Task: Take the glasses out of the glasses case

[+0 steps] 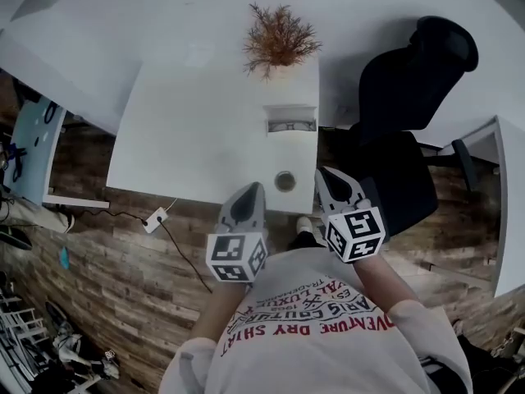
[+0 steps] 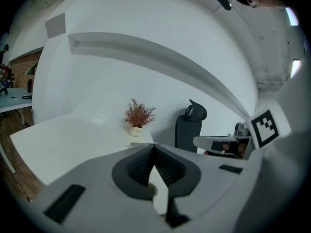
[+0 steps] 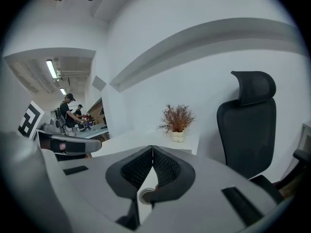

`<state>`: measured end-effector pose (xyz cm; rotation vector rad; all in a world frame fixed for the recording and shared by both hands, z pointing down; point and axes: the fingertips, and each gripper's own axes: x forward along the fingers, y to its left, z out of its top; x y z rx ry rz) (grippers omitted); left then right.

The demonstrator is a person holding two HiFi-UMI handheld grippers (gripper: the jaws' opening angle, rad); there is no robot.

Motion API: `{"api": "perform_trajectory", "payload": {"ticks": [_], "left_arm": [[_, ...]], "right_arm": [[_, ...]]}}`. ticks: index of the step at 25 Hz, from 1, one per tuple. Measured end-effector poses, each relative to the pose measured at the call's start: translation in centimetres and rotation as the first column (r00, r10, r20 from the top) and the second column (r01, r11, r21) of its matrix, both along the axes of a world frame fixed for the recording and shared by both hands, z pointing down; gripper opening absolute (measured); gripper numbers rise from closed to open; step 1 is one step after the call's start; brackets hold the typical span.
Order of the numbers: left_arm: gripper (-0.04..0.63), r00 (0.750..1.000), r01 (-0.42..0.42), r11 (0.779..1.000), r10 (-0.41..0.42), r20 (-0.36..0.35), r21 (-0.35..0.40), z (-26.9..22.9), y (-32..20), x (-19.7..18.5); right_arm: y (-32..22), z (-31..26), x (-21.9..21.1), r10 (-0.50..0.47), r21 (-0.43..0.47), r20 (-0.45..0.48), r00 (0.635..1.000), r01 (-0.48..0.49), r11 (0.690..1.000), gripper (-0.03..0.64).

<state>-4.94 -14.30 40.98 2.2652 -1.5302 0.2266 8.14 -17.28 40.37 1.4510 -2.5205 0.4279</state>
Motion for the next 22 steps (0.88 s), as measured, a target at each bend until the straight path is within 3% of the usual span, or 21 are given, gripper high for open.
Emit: {"api": "perform_trajectory", "payload": {"ticks": [11,22], "left_arm": [[0.002,0.999,0.050,0.995,-0.051,-0.002,-0.090,2.6,-6.8,4.0],[0.002,1.000,0.016,0.983,-0.015,0.008,-0.181,5.8,-11.9,0.6]], "right_arm": [[-7.8,2.7,2.8,-0.115,-0.106,0.034,0.993,0.118,0.987,0.012],[-12.5,6.4,-0.9,-0.209,-0.214,-0.064,0.976,0.191,0.958,0.012]]}}
